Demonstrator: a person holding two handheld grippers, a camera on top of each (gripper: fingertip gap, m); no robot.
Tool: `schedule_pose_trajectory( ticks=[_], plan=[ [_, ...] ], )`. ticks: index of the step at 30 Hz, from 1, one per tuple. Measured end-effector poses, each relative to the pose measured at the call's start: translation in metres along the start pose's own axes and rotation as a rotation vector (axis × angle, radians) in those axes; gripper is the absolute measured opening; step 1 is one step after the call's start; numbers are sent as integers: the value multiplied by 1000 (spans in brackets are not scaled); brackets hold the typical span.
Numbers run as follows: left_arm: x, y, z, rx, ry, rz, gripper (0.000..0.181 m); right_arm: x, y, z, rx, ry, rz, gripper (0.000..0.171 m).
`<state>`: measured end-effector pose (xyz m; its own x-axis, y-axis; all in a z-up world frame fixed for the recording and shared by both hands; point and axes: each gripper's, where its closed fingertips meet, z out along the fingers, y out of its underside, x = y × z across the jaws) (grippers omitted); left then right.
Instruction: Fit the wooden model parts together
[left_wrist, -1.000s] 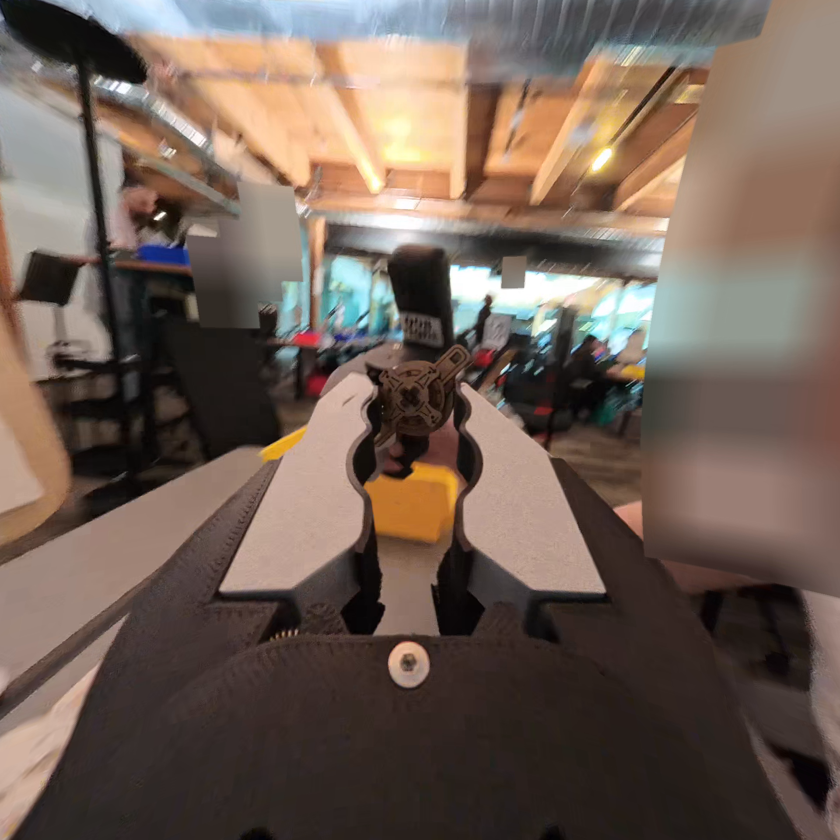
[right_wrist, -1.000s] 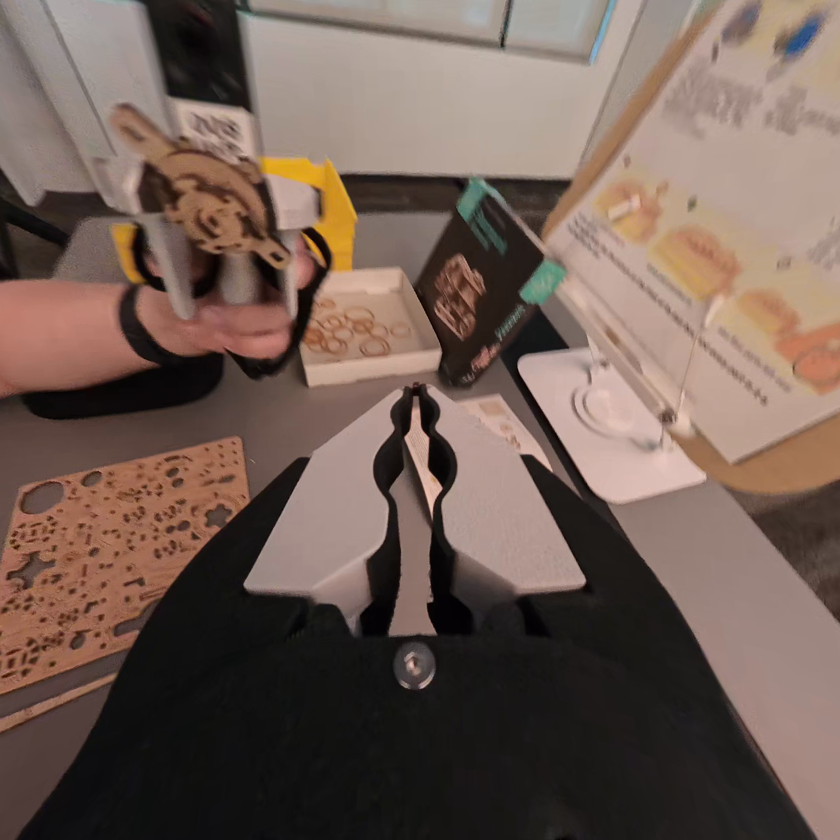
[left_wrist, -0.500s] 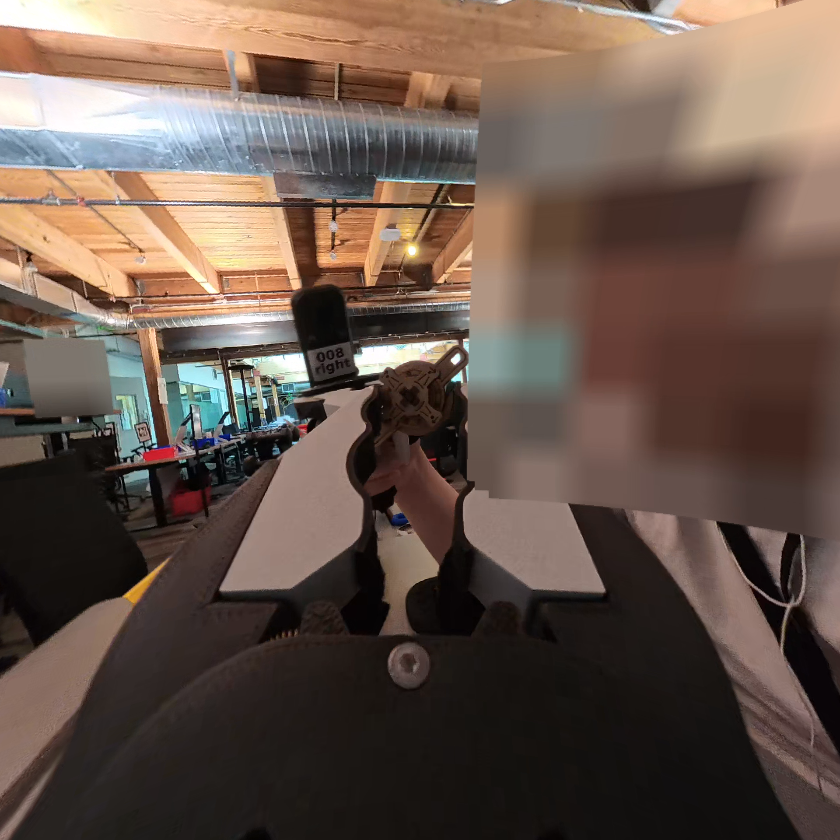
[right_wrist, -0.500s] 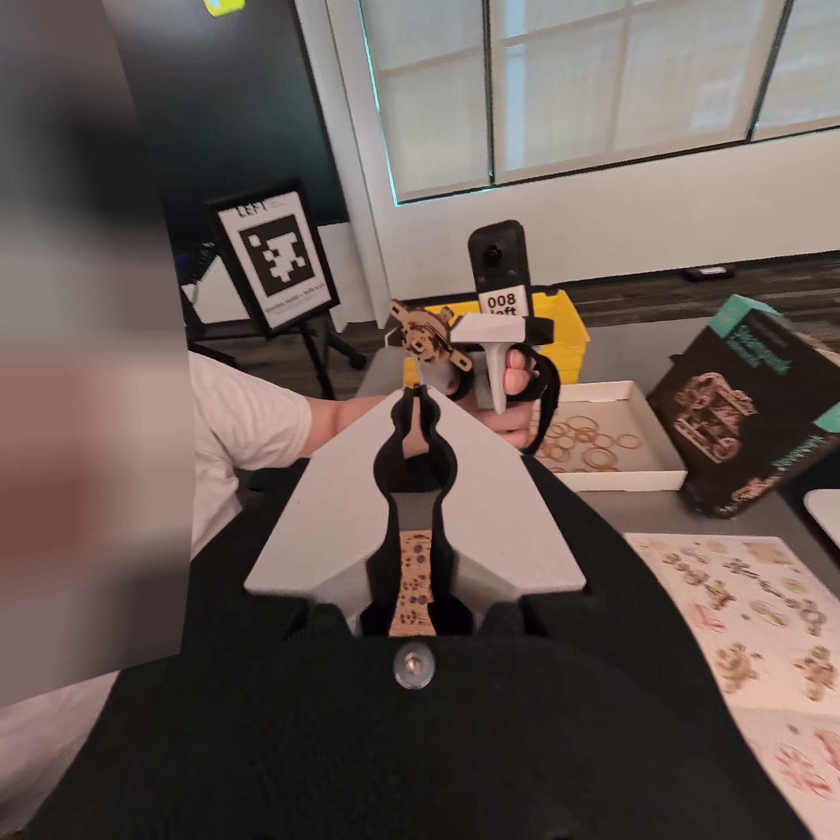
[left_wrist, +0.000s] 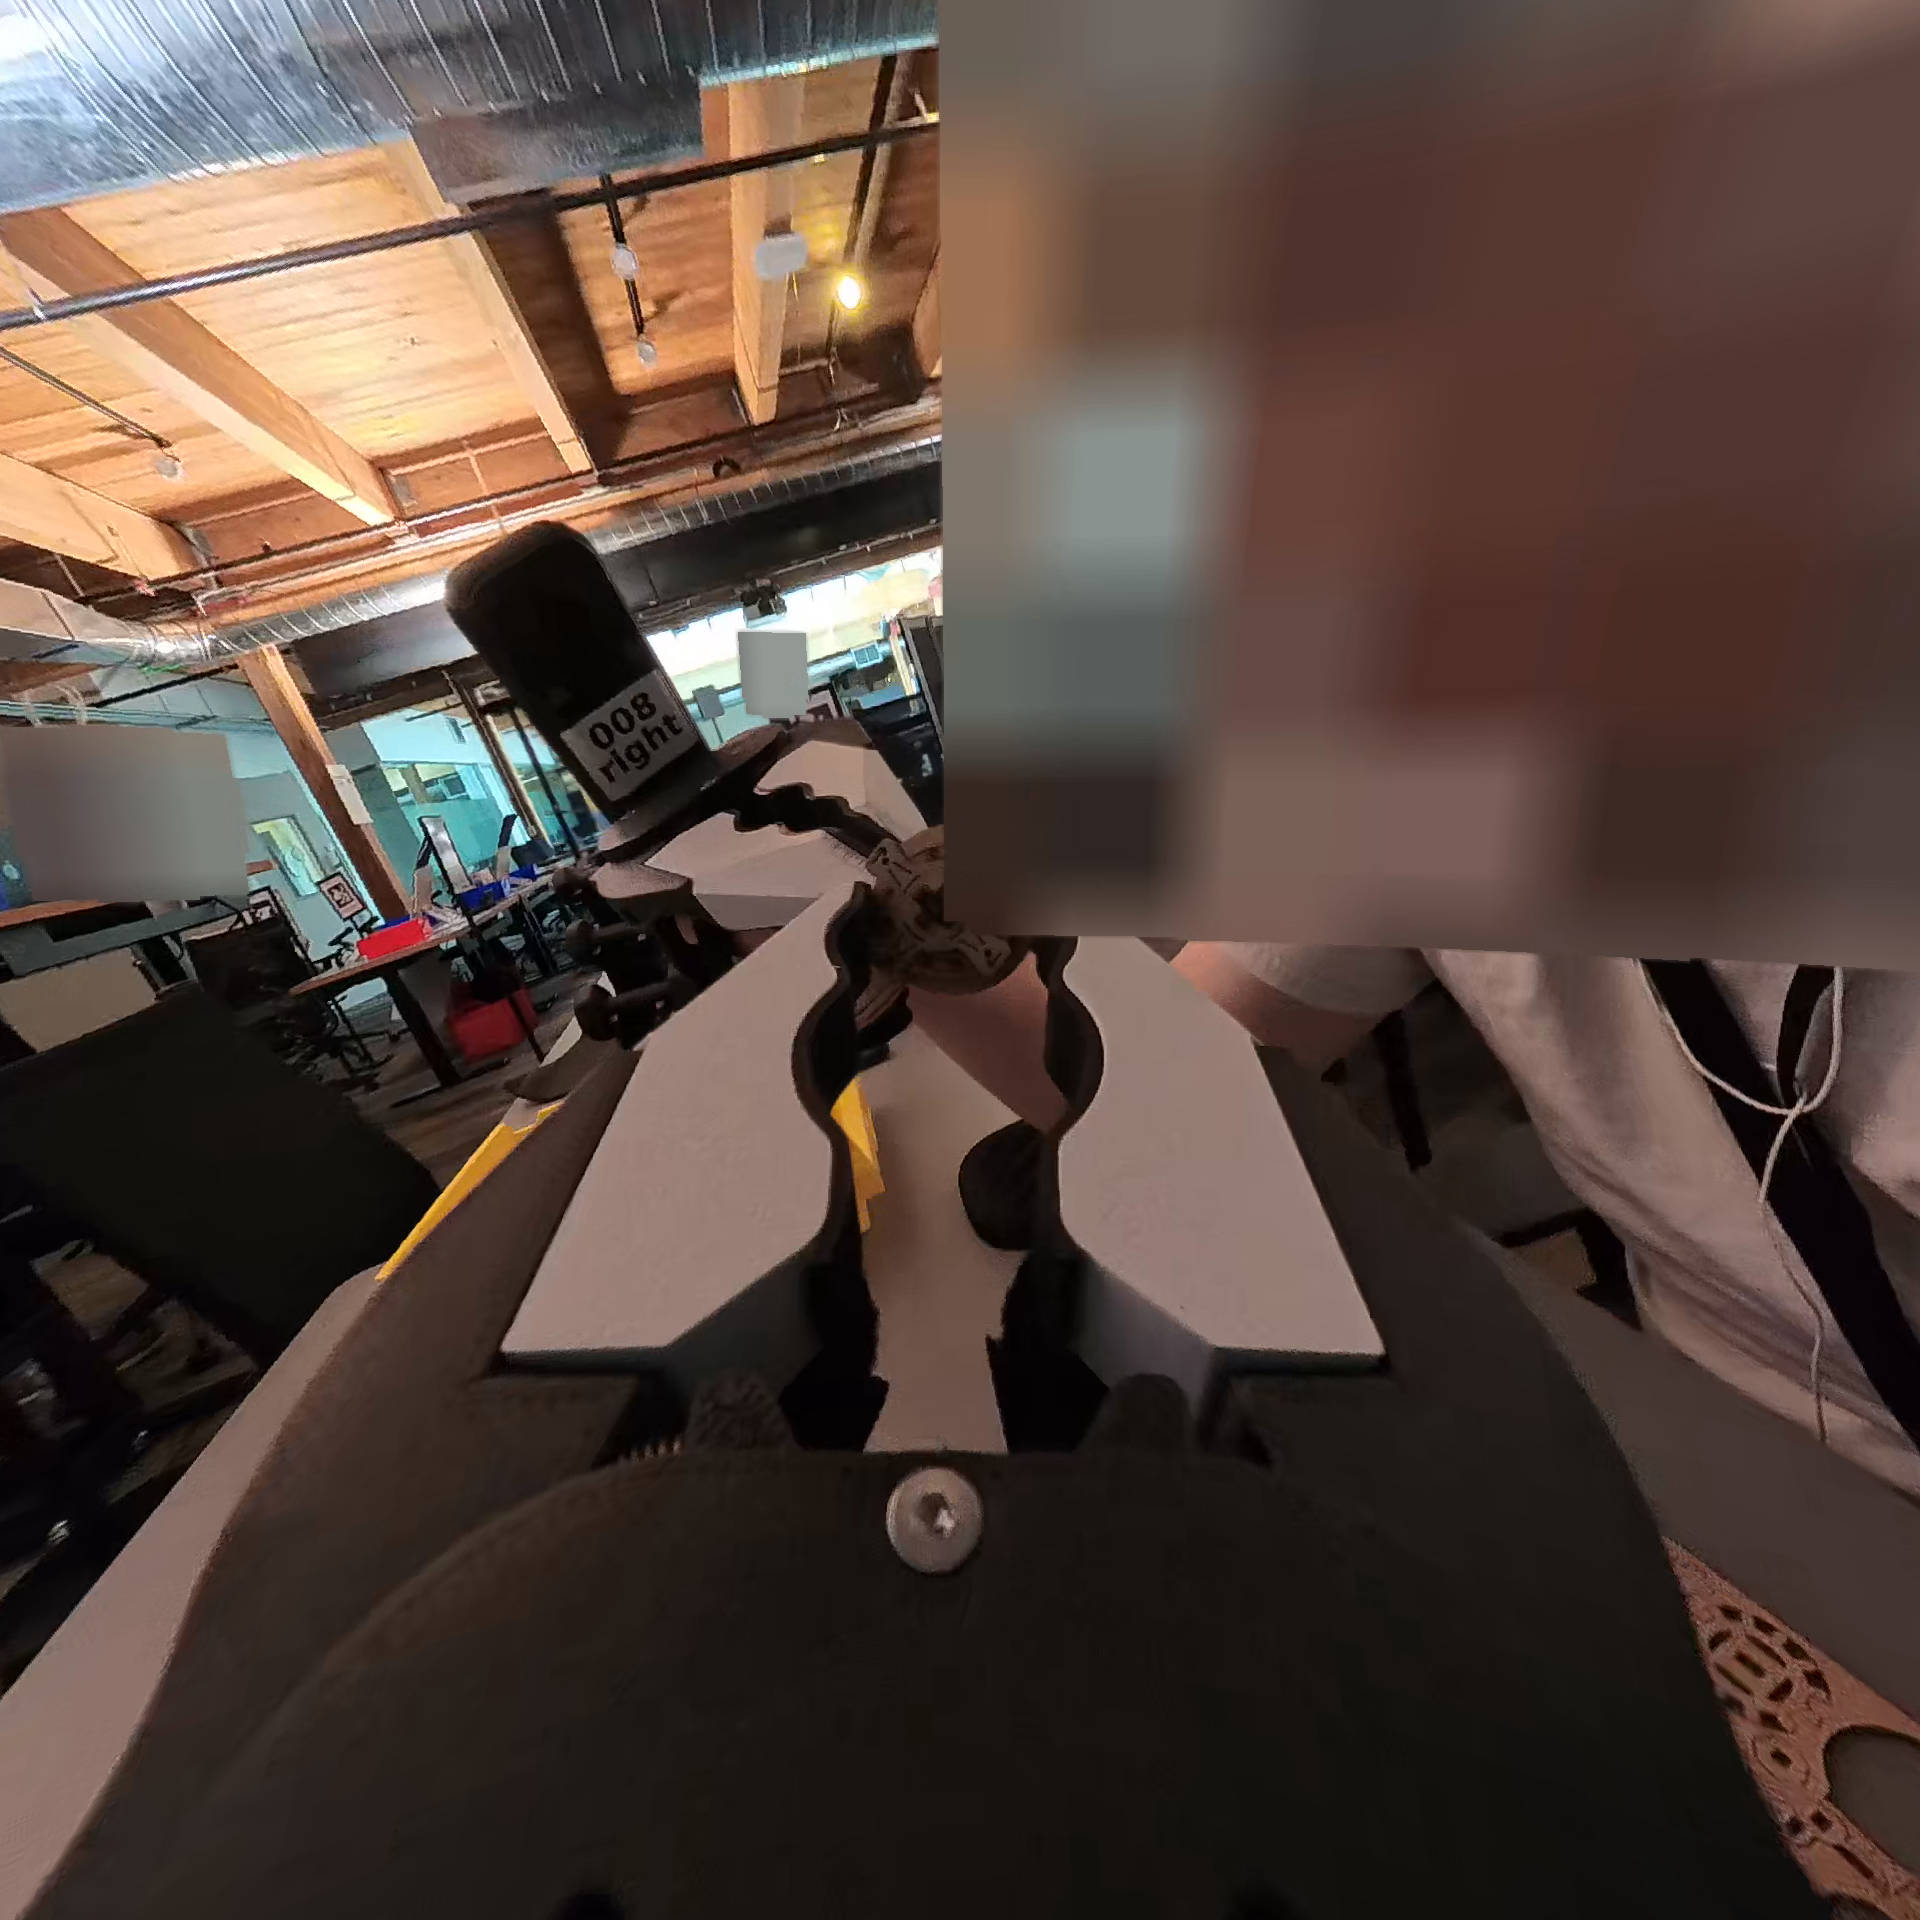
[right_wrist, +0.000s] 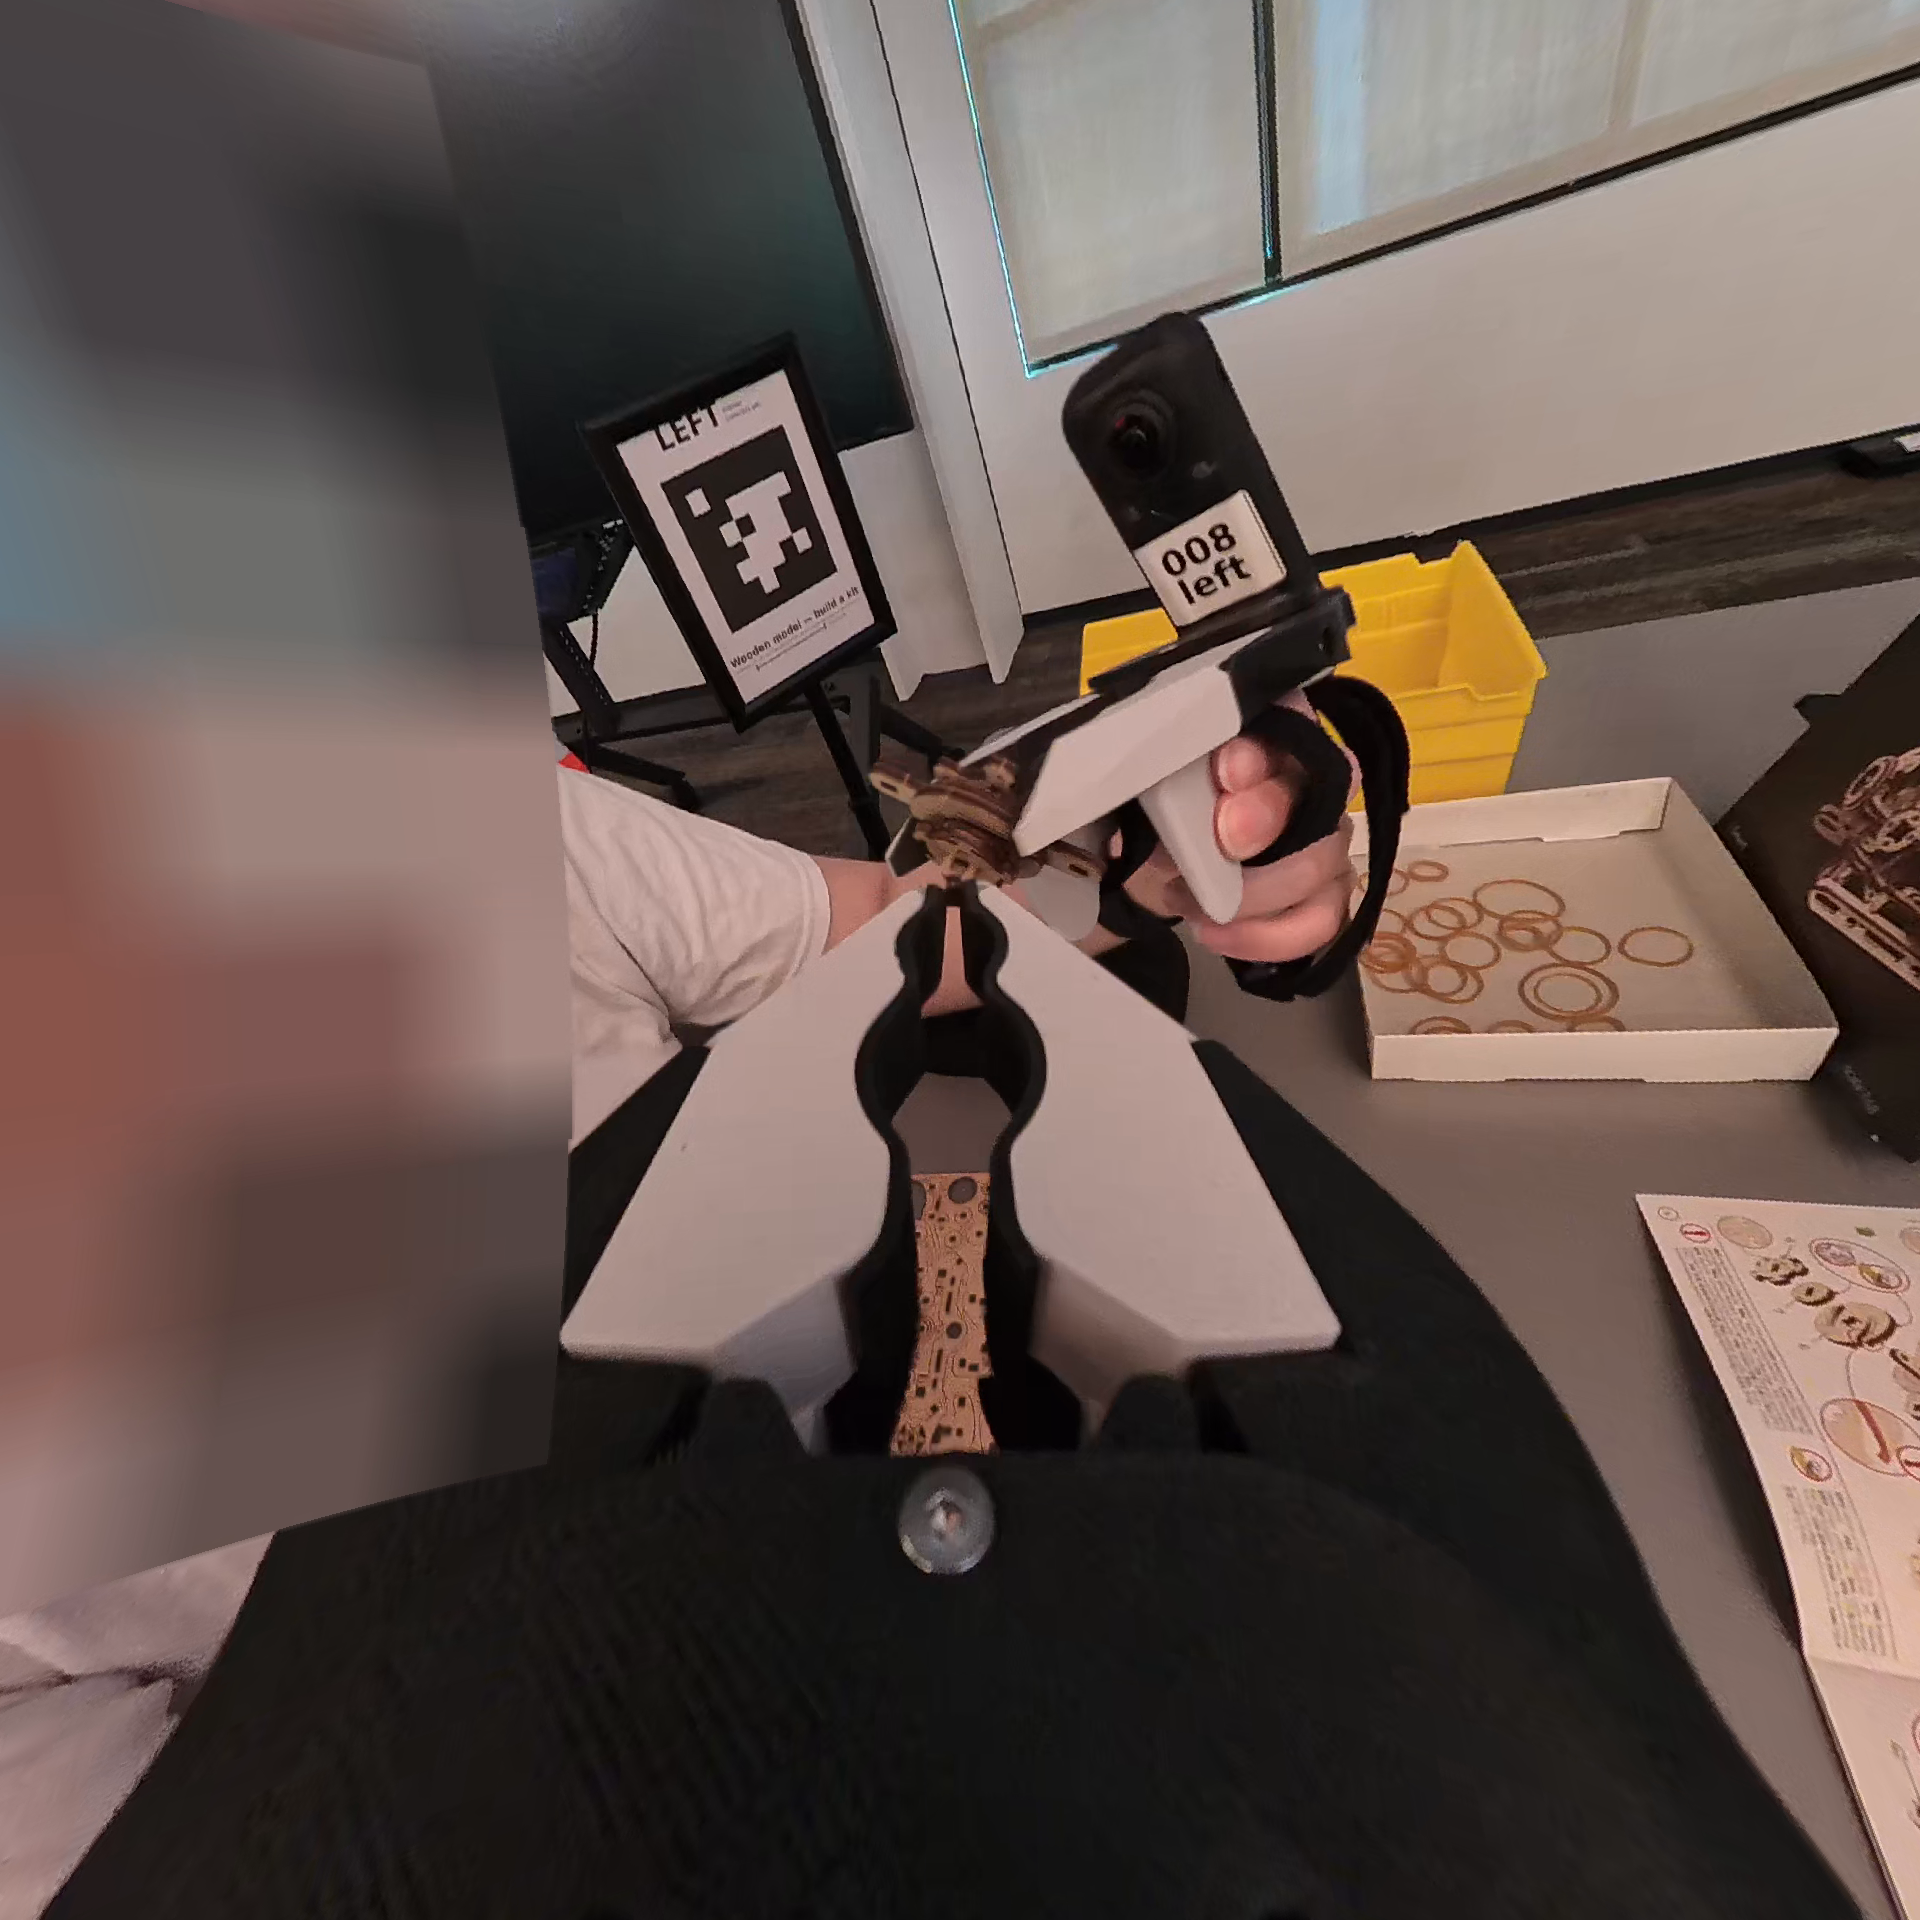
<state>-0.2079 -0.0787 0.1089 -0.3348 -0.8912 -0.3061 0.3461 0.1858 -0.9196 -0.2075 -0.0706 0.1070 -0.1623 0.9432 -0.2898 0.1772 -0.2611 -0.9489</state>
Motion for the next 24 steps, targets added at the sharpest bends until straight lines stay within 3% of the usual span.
schedule_pose_trajectory(
  ticks=[1, 16, 24],
  plan=[
    [1, 1, 1, -11, 4, 6, 30, 1, 2, 1, -10, 6, -2, 1],
    [4, 12, 4, -102, -6, 70, 29, 3, 13, 4, -76, 10, 23, 1],
    [3, 33, 7, -290, -42, 184, 30, 9, 31, -2, -184, 63, 36, 1]
  ],
)
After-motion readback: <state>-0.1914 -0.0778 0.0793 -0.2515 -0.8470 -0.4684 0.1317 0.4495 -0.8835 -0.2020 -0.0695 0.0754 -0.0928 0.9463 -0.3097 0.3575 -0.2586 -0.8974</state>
